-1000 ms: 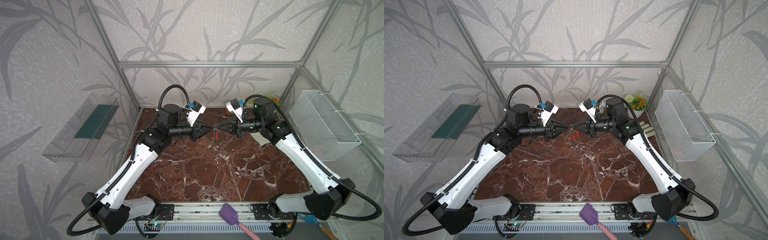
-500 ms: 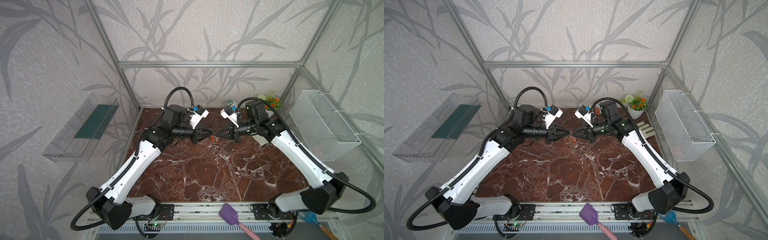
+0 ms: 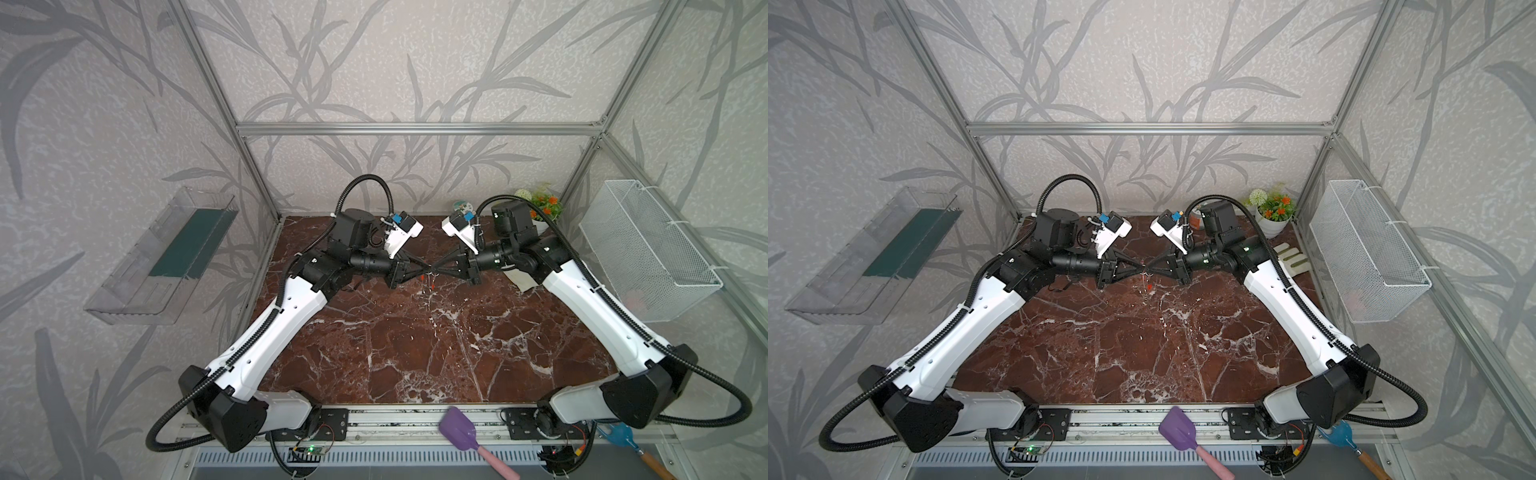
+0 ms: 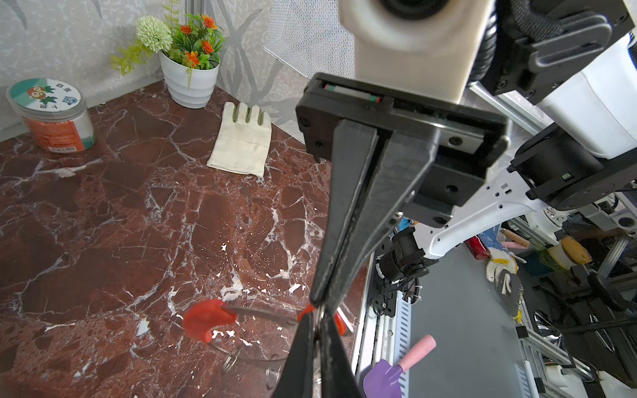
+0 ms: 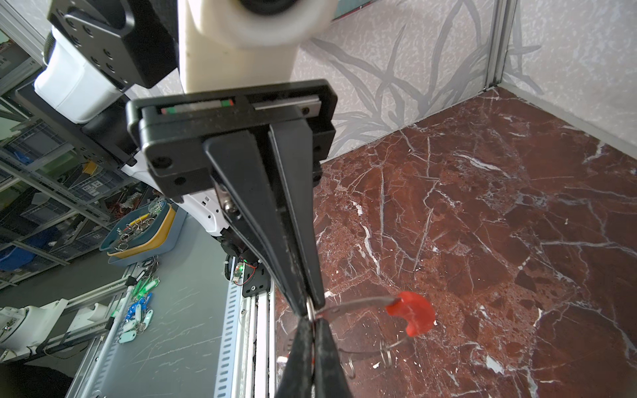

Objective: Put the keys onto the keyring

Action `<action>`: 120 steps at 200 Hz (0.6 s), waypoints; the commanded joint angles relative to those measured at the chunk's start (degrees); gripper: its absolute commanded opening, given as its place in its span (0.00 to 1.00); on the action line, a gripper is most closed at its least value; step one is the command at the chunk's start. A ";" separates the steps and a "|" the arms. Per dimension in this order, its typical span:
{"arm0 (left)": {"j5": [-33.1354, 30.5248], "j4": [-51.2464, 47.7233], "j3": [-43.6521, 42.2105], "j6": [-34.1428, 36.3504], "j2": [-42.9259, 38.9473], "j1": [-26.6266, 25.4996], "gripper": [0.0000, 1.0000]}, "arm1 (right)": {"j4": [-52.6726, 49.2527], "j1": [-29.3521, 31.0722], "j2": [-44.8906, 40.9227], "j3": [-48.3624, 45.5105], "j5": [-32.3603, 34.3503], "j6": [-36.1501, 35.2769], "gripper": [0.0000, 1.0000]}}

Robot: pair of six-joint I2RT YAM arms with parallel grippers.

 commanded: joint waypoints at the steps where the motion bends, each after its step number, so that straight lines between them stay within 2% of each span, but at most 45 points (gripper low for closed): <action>1: 0.74 0.34 1.96 0.46 0.27 -0.64 0.00 | 1.04 0.41 -0.41 1.18 -1.82 0.40 0.00; 28: 0.12 3.36 0.52 -0.92 -0.61 -0.80 0.00 | 2.10 0.33 -1.38 0.20 -0.90 1.33 0.00; 54: -1.57 10.19 -3.20 -3.23 -3.12 -0.75 0.00 | 7.22 -1.52 -3.27 -2.59 -0.69 6.88 0.08; 67: -2.55 14.31 -4.96 -5.23 -4.49 -0.79 0.00 | 11.67 -3.07 -4.50 -4.64 -2.07 10.87 0.20; 105: -3.39 20.40 -7.17 -7.87 -5.93 -0.86 0.00 | 34.43 -6.48 -8.68 -14.33 -5.22 28.33 0.22; 120: -3.07 21.16 -7.22 -8.26 -5.78 -0.85 0.00 | 39.12 -6.70 -8.90 -15.90 -5.24 32.36 0.22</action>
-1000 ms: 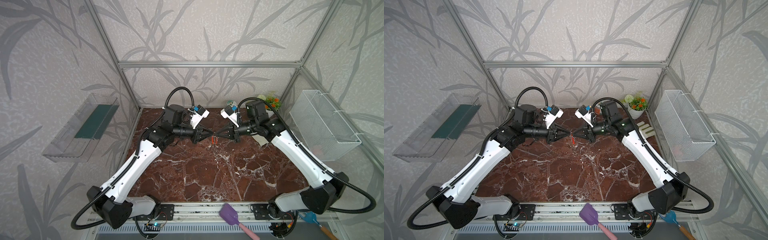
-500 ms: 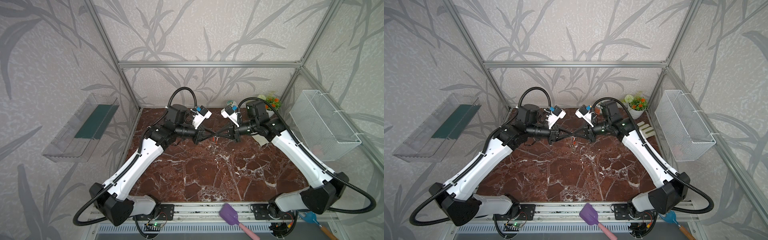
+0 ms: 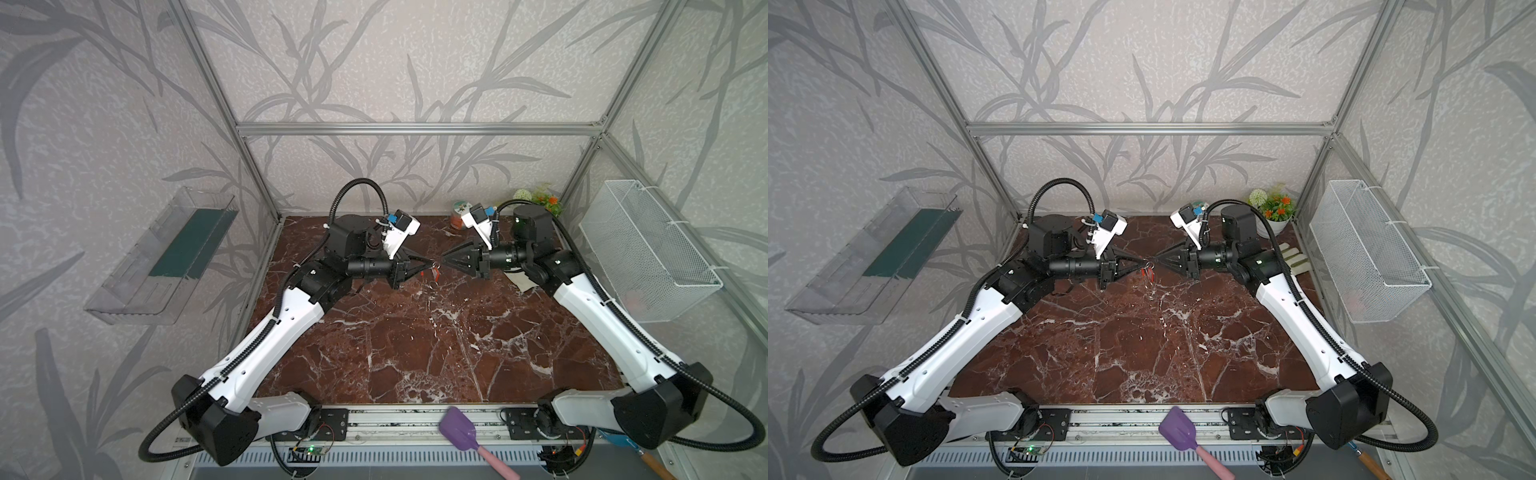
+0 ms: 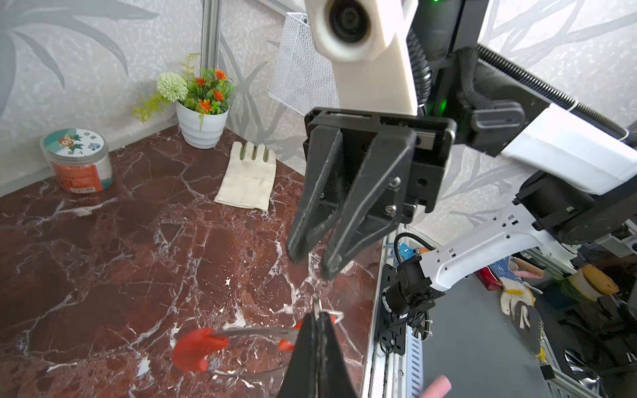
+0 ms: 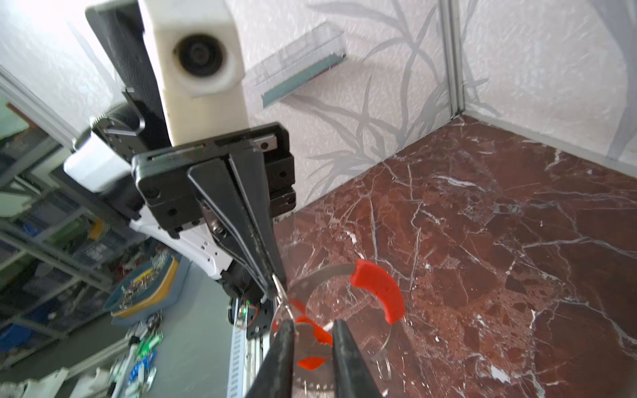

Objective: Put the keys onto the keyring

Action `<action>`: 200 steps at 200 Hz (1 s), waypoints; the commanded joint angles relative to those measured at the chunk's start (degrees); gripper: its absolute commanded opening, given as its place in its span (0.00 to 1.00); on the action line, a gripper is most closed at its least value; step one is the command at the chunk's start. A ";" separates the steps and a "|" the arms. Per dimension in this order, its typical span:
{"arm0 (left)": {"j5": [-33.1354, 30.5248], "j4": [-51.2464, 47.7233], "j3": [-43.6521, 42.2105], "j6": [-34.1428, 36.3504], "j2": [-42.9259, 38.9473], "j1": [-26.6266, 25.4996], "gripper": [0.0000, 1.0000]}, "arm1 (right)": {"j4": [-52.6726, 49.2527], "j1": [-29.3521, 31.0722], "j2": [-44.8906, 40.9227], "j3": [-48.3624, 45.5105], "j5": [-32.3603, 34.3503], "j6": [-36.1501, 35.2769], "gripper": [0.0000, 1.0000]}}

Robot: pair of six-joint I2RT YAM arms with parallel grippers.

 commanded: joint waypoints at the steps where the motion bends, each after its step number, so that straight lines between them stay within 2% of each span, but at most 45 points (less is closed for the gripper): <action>1: -0.25 6.15 -0.51 -1.72 -1.70 -0.22 0.00 | 15.67 -0.53 -1.66 -2.43 -2.29 11.97 0.22; 65: -0.08 6.67 -0.18 -2.21 -1.23 -0.28 0.00 | 24.20 -0.45 -0.32 -4.81 -3.22 19.85 0.23; 148: -0.53 6.54 0.36 -2.26 -0.80 -0.27 0.00 | 20.81 0.61 1.62 -3.58 -5.98 18.29 0.17; 184: -0.62 6.25 0.56 -2.22 -0.73 -0.36 0.00 | 19.72 0.61 1.51 -3.39 -5.45 17.18 0.09; 200: -0.62 6.14 0.58 -2.15 -0.63 -0.39 0.00 | 19.72 0.61 1.59 -3.39 -5.45 17.27 0.11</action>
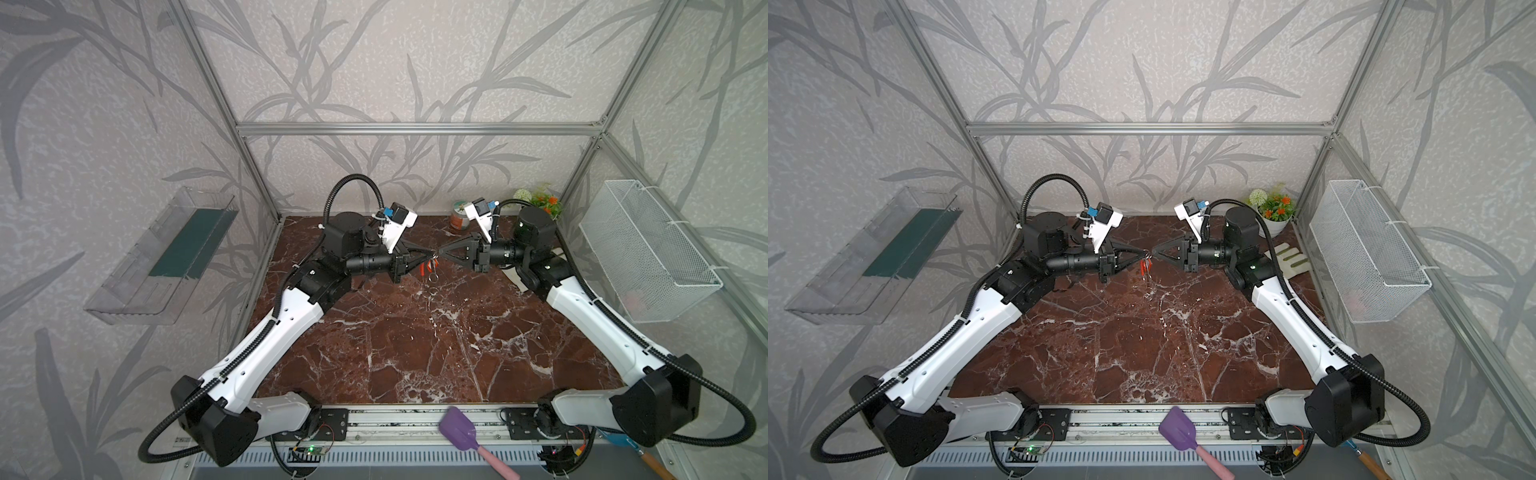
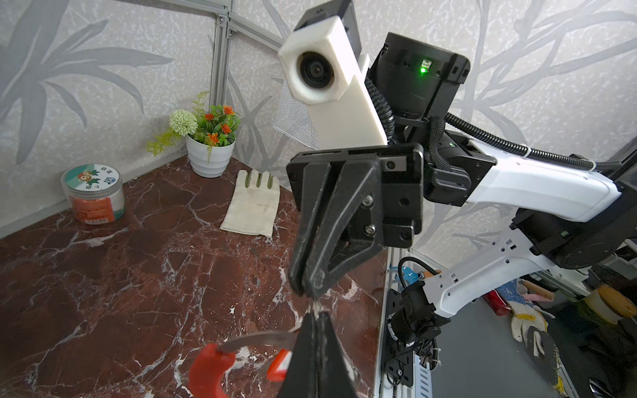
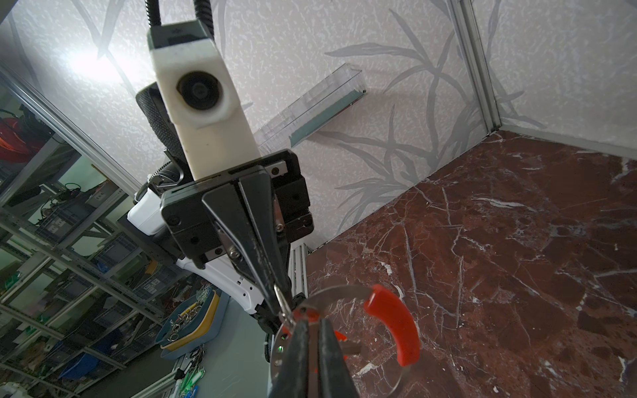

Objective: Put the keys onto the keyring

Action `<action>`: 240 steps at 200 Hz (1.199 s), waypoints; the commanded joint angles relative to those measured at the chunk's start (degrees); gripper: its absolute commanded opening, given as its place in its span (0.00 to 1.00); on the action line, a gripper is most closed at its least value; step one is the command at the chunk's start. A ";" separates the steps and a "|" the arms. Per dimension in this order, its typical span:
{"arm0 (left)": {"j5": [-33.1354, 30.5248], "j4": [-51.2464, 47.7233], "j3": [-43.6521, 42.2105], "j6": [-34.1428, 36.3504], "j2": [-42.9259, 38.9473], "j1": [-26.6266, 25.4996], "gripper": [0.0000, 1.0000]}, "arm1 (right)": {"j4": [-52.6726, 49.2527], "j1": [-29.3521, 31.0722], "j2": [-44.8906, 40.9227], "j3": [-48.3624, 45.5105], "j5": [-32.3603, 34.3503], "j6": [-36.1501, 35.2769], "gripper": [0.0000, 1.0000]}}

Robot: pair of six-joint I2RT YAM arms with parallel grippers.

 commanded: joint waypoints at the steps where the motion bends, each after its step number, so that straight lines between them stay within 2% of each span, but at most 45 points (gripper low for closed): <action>1: 0.34 1.42 0.69 0.05 -0.47 -0.32 0.00 | -0.44 0.30 0.00 1.22 -0.88 -0.70 0.12; 9: 0.37 1.33 0.74 0.11 -0.43 -0.29 0.00 | -0.33 0.28 -0.08 1.18 -0.88 -0.70 0.17; 39: 0.48 1.35 0.78 0.16 -0.41 -0.33 0.00 | 0.13 0.29 -0.18 1.01 -0.82 -0.51 0.23; 73: 0.75 1.35 1.00 0.11 -0.31 -0.31 0.00 | 0.90 0.30 0.16 0.74 -0.70 0.07 0.26; 121: 0.43 1.15 1.35 0.10 -0.09 -0.37 0.00 | 1.36 0.57 0.35 0.81 -1.43 0.45 0.13; 161: 0.35 1.09 1.40 0.08 0.07 -0.32 0.00 | 1.36 0.57 0.26 0.75 -1.50 0.53 0.07; 179: 0.18 1.00 1.39 0.15 0.06 -0.37 0.00 | 1.36 0.55 0.10 0.61 -1.50 0.53 0.00; 240: -2.29 2.50 0.98 -0.09 -0.78 -0.33 0.00 | -1.69 0.56 0.09 0.45 -1.67 -1.06 0.00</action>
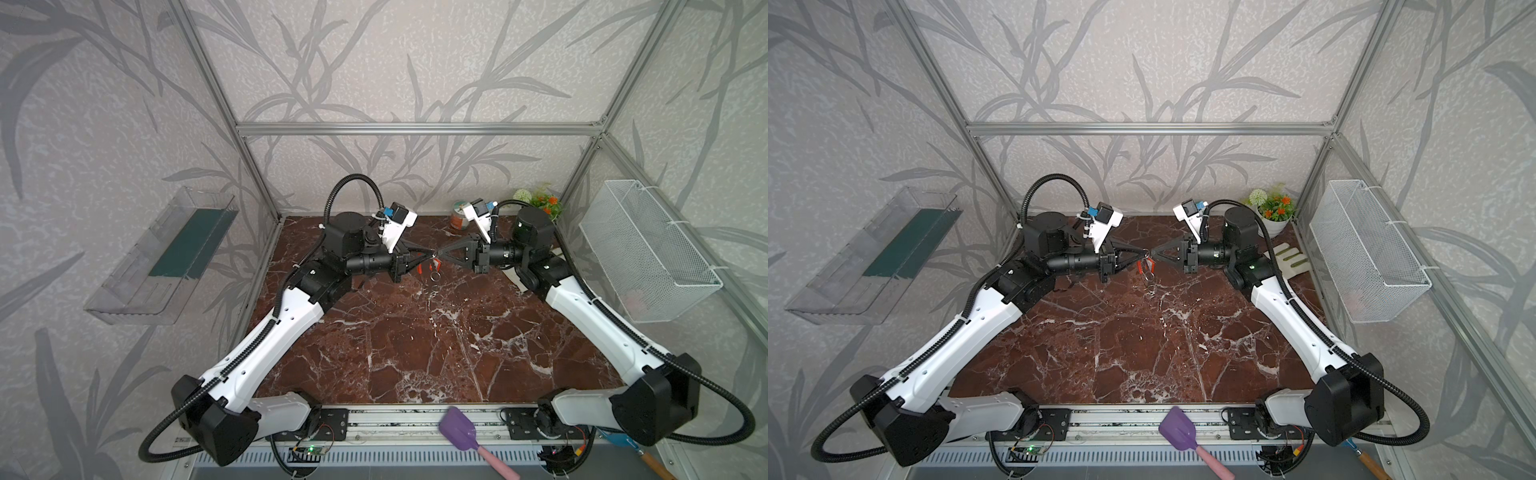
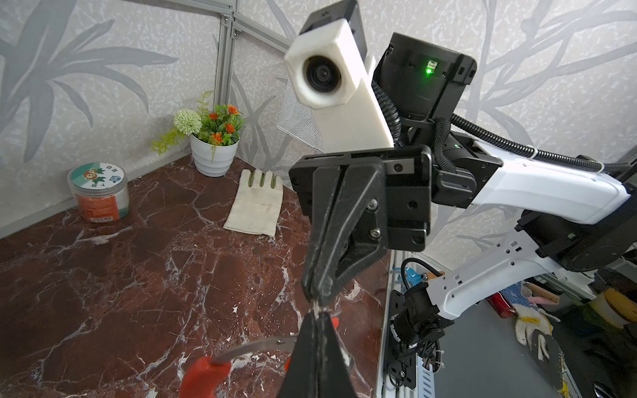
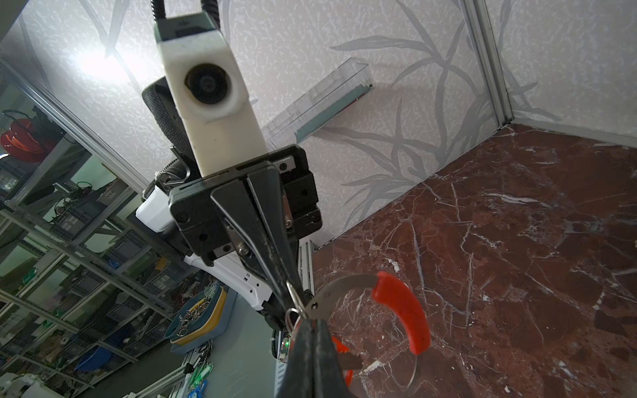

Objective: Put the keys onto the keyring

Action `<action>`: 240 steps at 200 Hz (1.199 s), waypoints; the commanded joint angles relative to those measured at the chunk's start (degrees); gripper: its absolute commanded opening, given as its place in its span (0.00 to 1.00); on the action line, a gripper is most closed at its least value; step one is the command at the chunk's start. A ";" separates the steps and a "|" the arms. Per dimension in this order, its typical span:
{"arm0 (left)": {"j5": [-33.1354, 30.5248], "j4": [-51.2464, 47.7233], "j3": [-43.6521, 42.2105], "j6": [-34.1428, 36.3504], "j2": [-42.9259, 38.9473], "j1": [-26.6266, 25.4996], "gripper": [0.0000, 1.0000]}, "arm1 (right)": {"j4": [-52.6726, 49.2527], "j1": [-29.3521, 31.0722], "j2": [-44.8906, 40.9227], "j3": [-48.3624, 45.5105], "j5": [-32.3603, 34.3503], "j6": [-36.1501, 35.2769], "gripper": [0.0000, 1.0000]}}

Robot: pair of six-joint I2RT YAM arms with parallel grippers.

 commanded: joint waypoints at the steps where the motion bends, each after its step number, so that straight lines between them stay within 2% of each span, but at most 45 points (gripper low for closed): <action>1: -1.31 2.63 0.99 -0.16 -0.95 -0.29 0.00 | -1.81 0.26 -0.15 0.40 -0.56 -1.52 0.00; 108: -0.68 10.50 -0.95 -5.18 -1.02 -0.33 0.00 | -3.60 2.76 0.29 -1.13 1.35 -2.43 0.00; 144: -1.36 10.62 -2.09 -5.26 -1.83 -0.29 0.00 | -4.34 2.68 -0.54 -1.21 4.09 -3.68 0.00; 177: -2.44 11.27 -2.83 -5.51 -2.29 -0.32 0.00 | -2.42 1.12 -2.77 -3.08 9.13 -3.24 0.16; 208: -2.73 11.87 -2.95 -5.95 -2.36 -0.28 0.00 | 2.43 -1.36 -6.20 -6.26 14.05 -1.74 0.17; 240: -2.27 12.38 -2.87 -6.83 -1.70 -0.27 0.00 | 9.93 -1.30 -7.41 -7.79 14.87 1.28 0.22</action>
